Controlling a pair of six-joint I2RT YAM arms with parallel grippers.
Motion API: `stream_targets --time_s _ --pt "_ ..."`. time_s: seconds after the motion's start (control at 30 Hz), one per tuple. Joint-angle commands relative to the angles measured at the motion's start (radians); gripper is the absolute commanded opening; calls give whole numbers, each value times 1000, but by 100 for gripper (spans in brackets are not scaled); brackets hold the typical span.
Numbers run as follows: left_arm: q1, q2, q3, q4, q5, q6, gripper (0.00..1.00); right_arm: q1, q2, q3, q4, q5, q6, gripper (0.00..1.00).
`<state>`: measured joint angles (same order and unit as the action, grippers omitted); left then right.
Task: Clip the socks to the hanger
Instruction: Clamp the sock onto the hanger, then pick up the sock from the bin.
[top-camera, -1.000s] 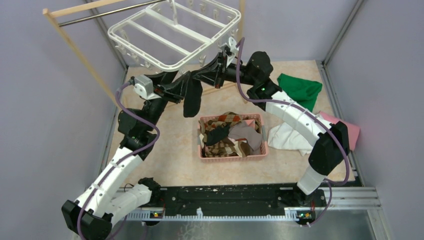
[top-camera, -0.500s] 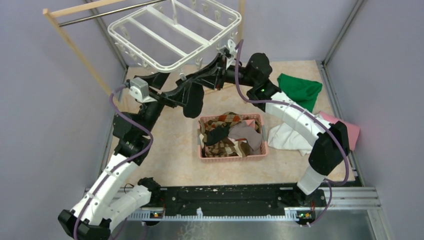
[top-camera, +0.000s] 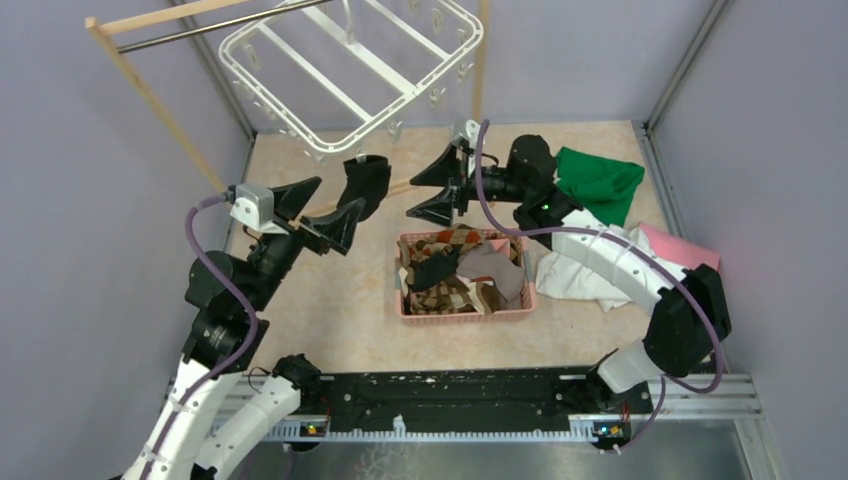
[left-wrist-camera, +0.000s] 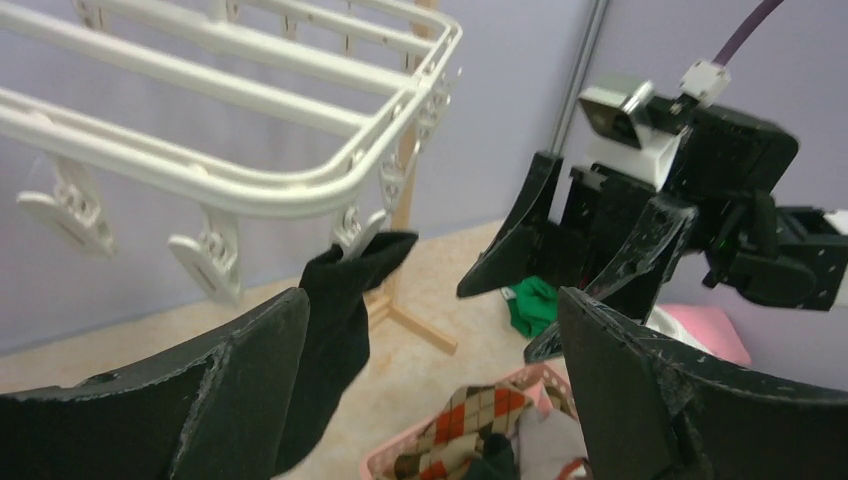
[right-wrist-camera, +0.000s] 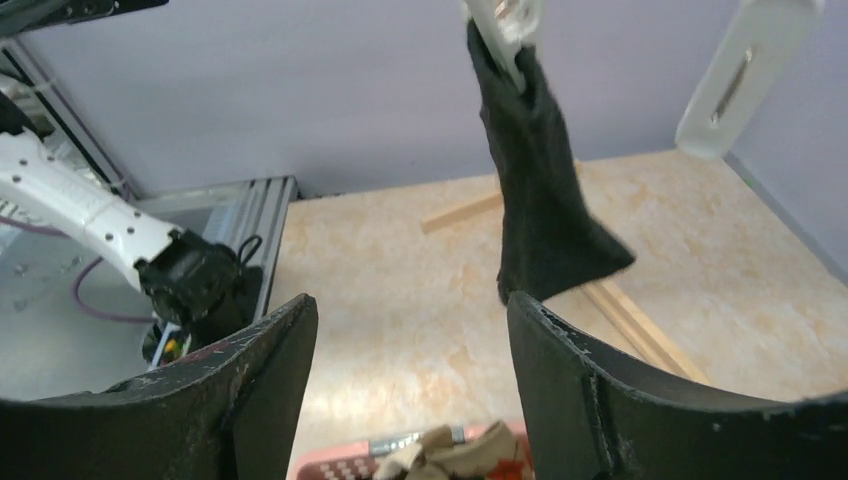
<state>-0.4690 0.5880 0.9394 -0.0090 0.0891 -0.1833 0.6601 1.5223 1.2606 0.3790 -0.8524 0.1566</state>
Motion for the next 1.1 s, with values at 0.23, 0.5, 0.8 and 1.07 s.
stream_targets --time_s 0.23,0.5,0.8,1.07 --pt "4 -91 -175 -221 90 -213 99 -192 -227 -162 -297 -51 -208 80" --pt "4 -136 -348 -170 88 -418 99 -294 -292 -214 -554 -37 -263 87" --pt "4 -179 -473 -31 189 -404 95 -387 -353 -127 -924 34 -440 91" --pt "1 -166 -528 -11 356 -375 86 -506 -450 -205 -975 68 -509 92"
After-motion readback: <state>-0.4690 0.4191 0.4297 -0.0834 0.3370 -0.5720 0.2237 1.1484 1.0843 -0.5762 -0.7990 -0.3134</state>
